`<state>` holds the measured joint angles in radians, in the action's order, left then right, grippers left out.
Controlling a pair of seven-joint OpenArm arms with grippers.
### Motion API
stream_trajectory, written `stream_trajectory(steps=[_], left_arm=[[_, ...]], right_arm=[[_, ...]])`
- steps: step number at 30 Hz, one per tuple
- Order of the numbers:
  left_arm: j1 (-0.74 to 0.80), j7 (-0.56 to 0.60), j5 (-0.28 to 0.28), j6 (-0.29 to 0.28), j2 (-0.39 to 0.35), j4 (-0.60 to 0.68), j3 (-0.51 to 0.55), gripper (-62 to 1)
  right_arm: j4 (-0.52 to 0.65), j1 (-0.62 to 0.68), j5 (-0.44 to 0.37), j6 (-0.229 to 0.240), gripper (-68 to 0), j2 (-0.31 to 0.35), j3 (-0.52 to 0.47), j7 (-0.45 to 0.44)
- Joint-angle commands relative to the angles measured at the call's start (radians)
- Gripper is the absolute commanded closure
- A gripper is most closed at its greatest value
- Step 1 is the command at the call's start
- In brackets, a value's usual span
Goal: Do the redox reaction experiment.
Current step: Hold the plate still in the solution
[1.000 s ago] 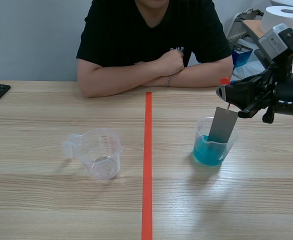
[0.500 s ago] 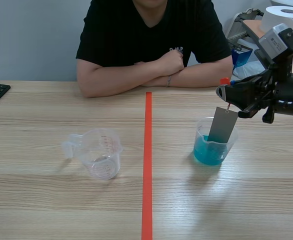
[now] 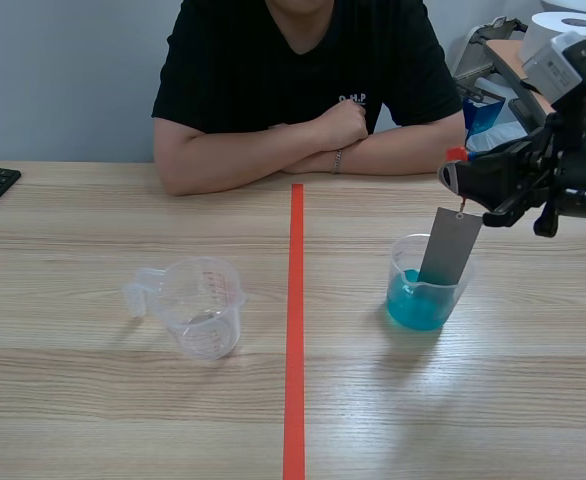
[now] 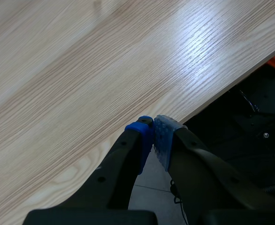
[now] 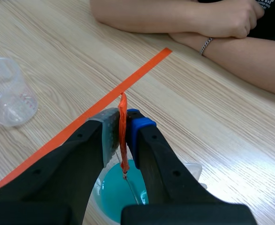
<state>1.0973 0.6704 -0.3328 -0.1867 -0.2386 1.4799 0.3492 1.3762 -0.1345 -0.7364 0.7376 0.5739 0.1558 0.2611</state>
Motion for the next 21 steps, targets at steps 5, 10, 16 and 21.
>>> stream_trajectory(steps=[5,10,16,21], left_arm=[[0.002,0.014,0.006,0.001,-0.006,0.012,0.001,-4.0],[0.002,0.014,0.006,0.001,-0.006,0.012,0.001,-4.0],[0.002,0.014,0.006,0.000,-0.009,0.012,0.001,-4.0],[0.002,0.014,0.006,0.000,-0.009,0.012,0.001,-4.0]], right_arm=[[0.104,-0.018,-0.100,0.008,-1.5,0.022,-0.068,0.080],[0.169,-0.018,-0.193,0.008,-1.5,0.022,-0.112,0.182],[0.243,-0.018,-0.319,0.008,-1.5,0.055,-0.149,0.267],[0.295,-0.018,-0.407,0.008,-1.5,0.079,-0.178,0.321]])
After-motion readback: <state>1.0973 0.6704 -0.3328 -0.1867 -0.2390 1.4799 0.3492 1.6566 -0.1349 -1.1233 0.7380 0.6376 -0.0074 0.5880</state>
